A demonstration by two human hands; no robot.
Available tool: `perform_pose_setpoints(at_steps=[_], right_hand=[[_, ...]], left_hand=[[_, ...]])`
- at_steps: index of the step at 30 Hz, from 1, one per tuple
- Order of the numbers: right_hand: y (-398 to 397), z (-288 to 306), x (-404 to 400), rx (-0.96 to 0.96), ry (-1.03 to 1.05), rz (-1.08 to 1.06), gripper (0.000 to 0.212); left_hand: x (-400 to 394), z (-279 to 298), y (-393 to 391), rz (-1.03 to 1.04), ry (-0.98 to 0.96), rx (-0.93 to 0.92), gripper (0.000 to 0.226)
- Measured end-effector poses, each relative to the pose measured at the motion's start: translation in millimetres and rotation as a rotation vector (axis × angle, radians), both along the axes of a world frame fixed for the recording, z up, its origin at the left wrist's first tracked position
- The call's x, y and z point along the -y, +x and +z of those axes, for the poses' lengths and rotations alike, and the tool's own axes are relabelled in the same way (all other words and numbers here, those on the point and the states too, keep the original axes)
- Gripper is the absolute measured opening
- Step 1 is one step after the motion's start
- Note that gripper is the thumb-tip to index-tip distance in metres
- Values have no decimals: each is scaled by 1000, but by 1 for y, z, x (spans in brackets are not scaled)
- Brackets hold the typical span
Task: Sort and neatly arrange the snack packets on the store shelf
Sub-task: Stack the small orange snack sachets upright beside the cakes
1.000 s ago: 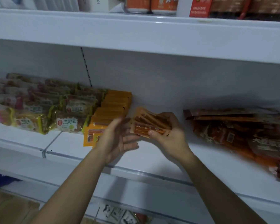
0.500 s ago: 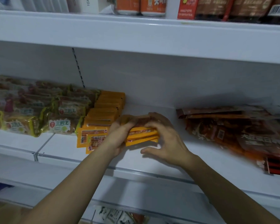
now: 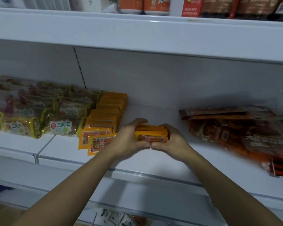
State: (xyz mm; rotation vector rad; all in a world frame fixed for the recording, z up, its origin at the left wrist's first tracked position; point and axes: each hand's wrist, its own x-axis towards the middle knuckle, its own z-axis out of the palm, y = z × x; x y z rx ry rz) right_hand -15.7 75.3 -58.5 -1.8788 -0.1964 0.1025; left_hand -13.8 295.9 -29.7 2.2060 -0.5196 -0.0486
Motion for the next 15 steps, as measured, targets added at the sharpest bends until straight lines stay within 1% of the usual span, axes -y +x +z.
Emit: perform_pose_setpoints(at_steps=[2,5,8,11,13,15], right_hand=[[1,-2,4,42,-63,7,67],[5,2,10,-13,-45,41,78],[15,4,16,-53,-47,93,74],[24,9,17,-121,52,120,75],[30,12,16,-120,10,131,77],[33,12,17,-113,1,131,77]], left_hand=[[2,-4,5,0,95,23,86],[-3,-1,10,-61,192,-24,83],[-6,9,18,-134,286,-39,75],[-3,22,33,-161,330,-34,80],[1,31,43,-179,393,-52,82],[4,33,51,-189,461,-62,80]])
